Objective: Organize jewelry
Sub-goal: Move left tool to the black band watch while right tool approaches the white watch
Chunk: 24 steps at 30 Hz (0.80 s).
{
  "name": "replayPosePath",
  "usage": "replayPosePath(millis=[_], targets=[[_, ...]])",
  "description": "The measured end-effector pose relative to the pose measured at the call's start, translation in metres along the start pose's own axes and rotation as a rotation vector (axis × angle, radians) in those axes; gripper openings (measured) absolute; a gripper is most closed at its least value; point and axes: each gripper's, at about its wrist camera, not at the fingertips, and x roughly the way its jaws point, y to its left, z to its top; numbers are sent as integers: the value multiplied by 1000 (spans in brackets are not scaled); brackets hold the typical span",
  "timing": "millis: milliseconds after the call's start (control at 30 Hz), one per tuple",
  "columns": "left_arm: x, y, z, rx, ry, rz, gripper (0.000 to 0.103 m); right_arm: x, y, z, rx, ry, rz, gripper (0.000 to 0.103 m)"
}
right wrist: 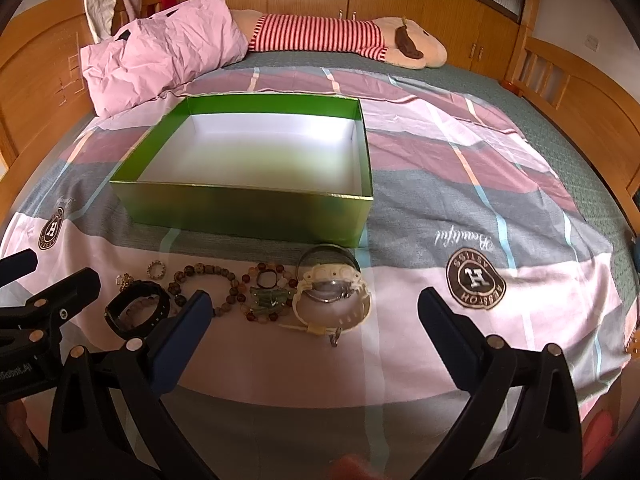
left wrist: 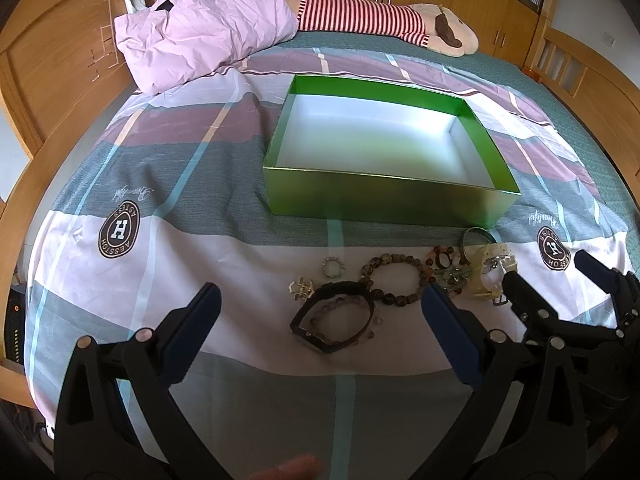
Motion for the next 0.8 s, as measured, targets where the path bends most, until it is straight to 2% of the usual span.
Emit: replayPosePath(millis=[67,133,167,200,233,267,300,400,567,667,800], targets=[[1,3,1,-8,0,4,101,1,-2,4,-16,4,-22,102],[2,11,2,-32,4,36,101,9,-12,9,-16,27,-95,102],[4,18,2,-50,15,55,99,11,-18,12,-5,38,-109,102],[6,23,3,-65,27,60,94,16,-28,15,24,61,-107,97],[9,29,3,-83,43,59,82,21,-36,18,48,79,-87,92],[12,38,3,-115,67,47,74,26,-47,23,78,102,-56,78],[15,47,2,-151,85,33,71,31,-53,26,93,114,-42,64],[21,65,0,-226,119,27,68,52,-62,35,85,185,-42,49],[28,73,-2,-241,159,53,69,85,-64,26,155,372,107,47],[35,69,-3,-232,188,52,74,81,-54,24,97,377,78,47],[41,61,-6,-203,210,44,74,82,-52,20,86,381,45,47]])
